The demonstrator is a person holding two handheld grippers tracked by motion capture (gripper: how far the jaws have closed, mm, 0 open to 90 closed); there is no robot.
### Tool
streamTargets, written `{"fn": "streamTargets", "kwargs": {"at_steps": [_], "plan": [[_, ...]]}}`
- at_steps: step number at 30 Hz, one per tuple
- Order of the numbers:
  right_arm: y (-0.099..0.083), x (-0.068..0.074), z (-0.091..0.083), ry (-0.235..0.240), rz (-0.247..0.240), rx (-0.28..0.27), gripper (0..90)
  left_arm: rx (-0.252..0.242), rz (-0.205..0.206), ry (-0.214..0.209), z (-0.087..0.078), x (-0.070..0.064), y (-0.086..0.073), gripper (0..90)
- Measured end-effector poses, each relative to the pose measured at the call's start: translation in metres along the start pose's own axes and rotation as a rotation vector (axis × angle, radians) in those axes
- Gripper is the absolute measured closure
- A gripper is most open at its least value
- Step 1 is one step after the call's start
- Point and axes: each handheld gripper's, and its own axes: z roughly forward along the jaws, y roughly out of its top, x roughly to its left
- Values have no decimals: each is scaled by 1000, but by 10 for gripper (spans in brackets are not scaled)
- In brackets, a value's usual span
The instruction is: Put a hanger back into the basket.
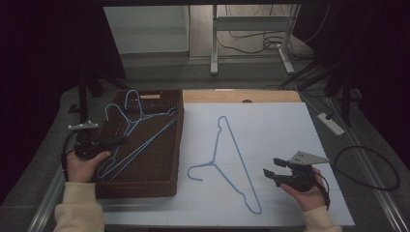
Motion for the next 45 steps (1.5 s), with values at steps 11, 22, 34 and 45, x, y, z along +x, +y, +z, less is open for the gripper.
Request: {"fn": "streamTargets", "kwargs": {"at_steps": [11, 22, 34, 45], "plan": [[0, 0, 1, 1, -1, 10, 381, 59, 16, 133, 3, -5, 1, 861], [0, 0, 0, 2, -4, 11, 380, 63, 54, 234, 1, -10, 3, 754], [0, 1, 0, 1, -2, 8, 379, -52, 140, 101, -11, -31, 8, 454], [0, 1, 0, 5, -5, 5, 378, -82, 234, 42, -7, -63, 0, 365]]}}
